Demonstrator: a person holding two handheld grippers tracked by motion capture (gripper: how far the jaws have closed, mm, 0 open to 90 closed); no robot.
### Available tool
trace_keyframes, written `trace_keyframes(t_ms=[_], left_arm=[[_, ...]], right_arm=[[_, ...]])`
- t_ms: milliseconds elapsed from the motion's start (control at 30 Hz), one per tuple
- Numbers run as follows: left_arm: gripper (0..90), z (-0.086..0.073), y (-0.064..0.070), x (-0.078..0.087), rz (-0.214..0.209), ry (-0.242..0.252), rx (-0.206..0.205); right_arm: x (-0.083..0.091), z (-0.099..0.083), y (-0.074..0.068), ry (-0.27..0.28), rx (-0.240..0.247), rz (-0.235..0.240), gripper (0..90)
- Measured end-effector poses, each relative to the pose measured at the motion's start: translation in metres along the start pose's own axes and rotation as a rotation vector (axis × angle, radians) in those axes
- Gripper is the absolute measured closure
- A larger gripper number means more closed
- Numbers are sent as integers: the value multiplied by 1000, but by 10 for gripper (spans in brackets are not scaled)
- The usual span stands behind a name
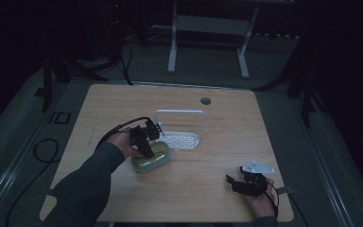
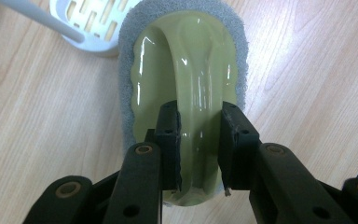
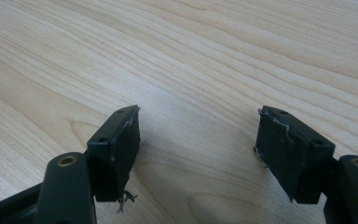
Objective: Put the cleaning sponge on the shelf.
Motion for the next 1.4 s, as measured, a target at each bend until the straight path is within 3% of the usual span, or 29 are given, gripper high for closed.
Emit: trace_keyframes(t_ms=[633, 1400], left_arm=[[720, 14, -2, -3, -5, 27, -100], [720, 27, -7, -4, -10, 34, -179]], right_arm=[[0, 0, 0, 0, 0, 0, 298], [0, 0, 0, 1, -2, 0, 298]])
Point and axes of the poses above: each handheld gripper's, and its own axes: x roughly backward along the jaws, z roughly out of its top, y roughly to its right, the point moved 10 cm from there along -x, roughly forward along the jaws, and after that the axes turned 11 degrees about y, right-handed, at the moved point
